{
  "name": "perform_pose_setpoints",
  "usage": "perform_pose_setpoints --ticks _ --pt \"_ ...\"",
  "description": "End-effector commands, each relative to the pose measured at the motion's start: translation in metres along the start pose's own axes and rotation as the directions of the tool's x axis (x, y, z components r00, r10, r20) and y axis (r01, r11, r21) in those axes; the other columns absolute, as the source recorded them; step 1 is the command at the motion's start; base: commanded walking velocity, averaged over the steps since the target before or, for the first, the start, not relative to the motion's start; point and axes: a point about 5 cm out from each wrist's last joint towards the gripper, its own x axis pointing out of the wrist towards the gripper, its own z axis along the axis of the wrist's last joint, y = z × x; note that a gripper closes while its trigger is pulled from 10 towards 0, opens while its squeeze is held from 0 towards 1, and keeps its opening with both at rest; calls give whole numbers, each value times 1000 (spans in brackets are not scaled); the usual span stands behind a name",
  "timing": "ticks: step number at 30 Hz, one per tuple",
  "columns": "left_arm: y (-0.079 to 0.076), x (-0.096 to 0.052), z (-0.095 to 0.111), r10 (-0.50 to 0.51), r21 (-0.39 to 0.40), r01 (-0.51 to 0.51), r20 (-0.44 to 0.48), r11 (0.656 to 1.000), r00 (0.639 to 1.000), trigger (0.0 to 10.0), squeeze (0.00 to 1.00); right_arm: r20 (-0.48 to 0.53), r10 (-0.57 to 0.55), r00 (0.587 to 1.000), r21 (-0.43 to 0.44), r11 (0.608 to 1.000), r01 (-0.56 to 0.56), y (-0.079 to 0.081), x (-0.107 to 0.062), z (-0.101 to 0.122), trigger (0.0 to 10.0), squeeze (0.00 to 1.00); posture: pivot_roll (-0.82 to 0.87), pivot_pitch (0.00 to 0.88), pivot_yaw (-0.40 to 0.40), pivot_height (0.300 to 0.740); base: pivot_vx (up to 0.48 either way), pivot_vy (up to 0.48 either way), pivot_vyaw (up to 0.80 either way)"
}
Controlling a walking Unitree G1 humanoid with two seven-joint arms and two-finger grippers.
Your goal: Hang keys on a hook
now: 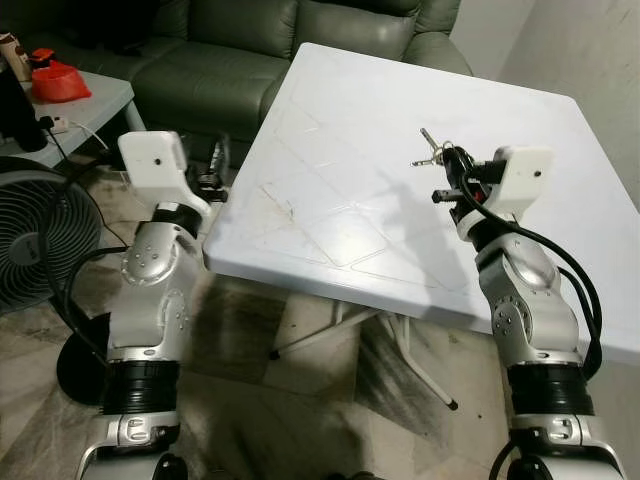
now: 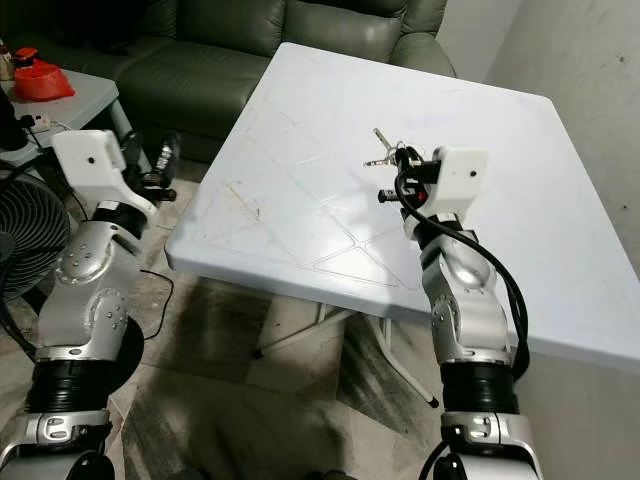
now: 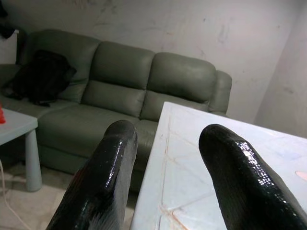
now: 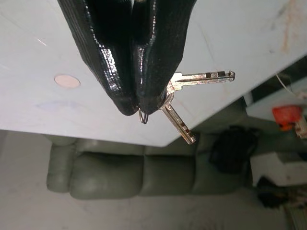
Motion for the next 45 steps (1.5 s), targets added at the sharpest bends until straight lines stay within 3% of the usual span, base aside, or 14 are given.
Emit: perform_pose_setpoints --ticks 1,9,18,34,35,37,42,45 --pt "-1 -2 0 1 5 -1 -6 1000 1000 10000 0 47 4 999 2 1000 -4 -1 -2 9 10000 0 17 71 -84 740 0 0 0" --pt "3 -5 -7 31 -2 -31 -44 1000 999 10000 0 13 -14 1000 -2 1000 14 1 -3 2 10000 0 13 77 -84 740 0 0 0" --pt "8 -14 -30 59 -36 -65 -140 997 988 10000 0 -57 -7 998 -36 999 5 4 -12 -17 10000 0 12 72 -78 740 0 0 -750" --pt "7 -16 -34 51 -32 -57 -170 998 984 10000 0 -75 -8 997 -26 1000 6 11 -13 -23 10000 0 19 75 -73 740 0 0 -768" --pt "7 -16 -35 45 -60 -57 -178 997 983 10000 0 -81 9 997 -35 999 -11 12 -14 -24 10000 0 19 75 -73 740 0 476 -750" --pt "7 -15 -33 50 -14 -53 -164 998 985 10000 0 -83 9 997 -36 999 -12 11 -14 -24 10000 0 19 73 -68 740 0 476 -756" --pt "8 -14 -32 71 -9 -73 -161 997 984 10000 0 -85 4 996 -40 999 -7 9 -13 -24 10000 0 19 73 -68 740 0 0 -750" --pt "7 -13 -33 79 -38 -87 -172 995 982 10000 0 -86 2 996 -44 999 -6 9 -14 -23 10000 0 17 72 -70 740 0 0 -750"
